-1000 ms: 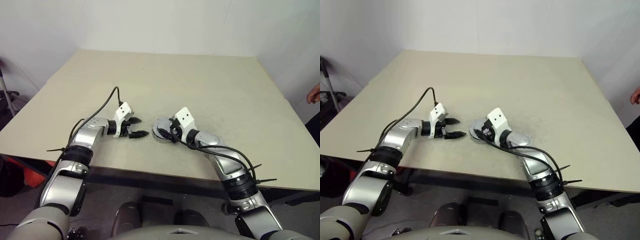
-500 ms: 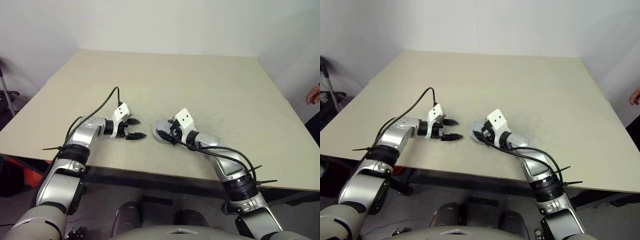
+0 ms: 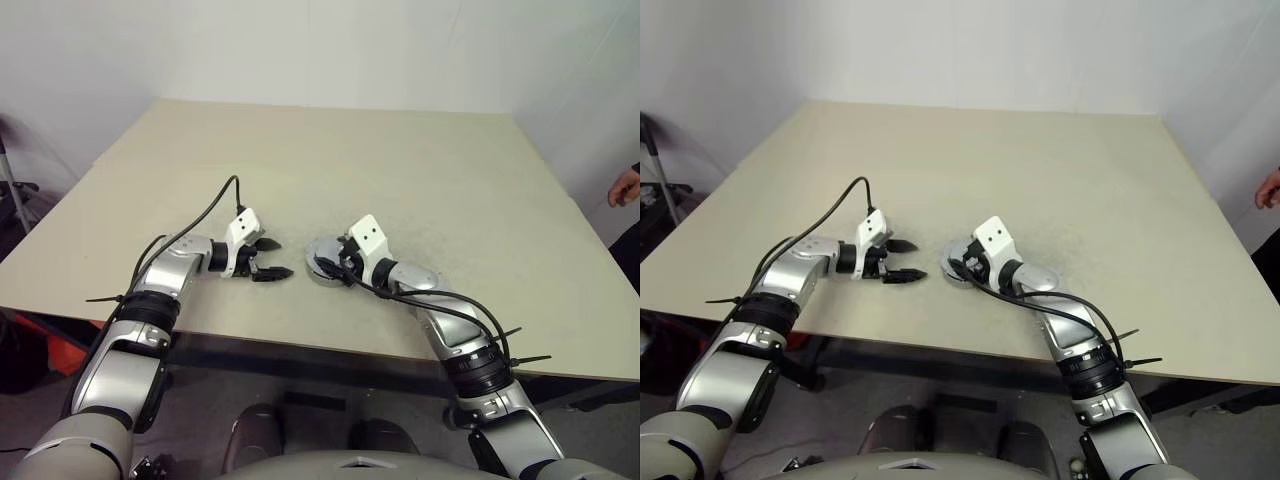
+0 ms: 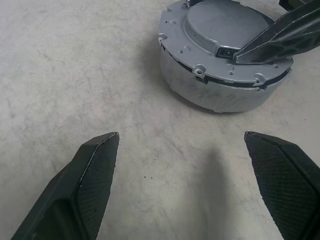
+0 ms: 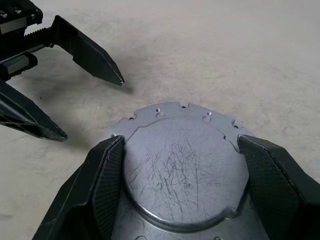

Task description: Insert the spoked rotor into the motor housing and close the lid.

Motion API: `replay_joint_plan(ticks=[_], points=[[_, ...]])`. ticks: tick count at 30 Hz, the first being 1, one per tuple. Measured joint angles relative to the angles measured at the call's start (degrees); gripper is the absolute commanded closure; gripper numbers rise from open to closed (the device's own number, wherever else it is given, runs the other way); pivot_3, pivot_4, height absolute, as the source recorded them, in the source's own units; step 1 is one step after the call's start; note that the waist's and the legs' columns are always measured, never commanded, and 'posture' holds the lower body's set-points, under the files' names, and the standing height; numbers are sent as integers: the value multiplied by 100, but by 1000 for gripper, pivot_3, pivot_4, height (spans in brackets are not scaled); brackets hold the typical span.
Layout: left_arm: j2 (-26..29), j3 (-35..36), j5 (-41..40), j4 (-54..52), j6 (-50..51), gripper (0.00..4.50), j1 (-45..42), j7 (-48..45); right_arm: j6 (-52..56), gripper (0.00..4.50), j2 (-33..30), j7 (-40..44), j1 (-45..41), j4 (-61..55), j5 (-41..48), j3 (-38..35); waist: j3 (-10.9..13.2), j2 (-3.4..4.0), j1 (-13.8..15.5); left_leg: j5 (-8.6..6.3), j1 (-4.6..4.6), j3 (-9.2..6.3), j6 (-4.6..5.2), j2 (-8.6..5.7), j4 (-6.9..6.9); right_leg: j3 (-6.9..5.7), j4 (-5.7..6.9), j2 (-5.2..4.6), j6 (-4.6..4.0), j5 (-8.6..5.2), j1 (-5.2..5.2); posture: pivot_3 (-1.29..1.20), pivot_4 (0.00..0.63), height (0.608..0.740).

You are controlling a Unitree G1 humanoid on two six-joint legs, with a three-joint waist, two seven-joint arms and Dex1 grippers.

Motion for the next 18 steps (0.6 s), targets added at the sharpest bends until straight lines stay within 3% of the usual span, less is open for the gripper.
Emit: replay_joint_plan(ticks=[18], points=[[-9,-10,0,0,1,236,0,47,-38,1363,-21,116,33,-12,-17,-2,0,0,0,0,2,0,0,0,0,0,0,0,0,0,1,0,0,740]])
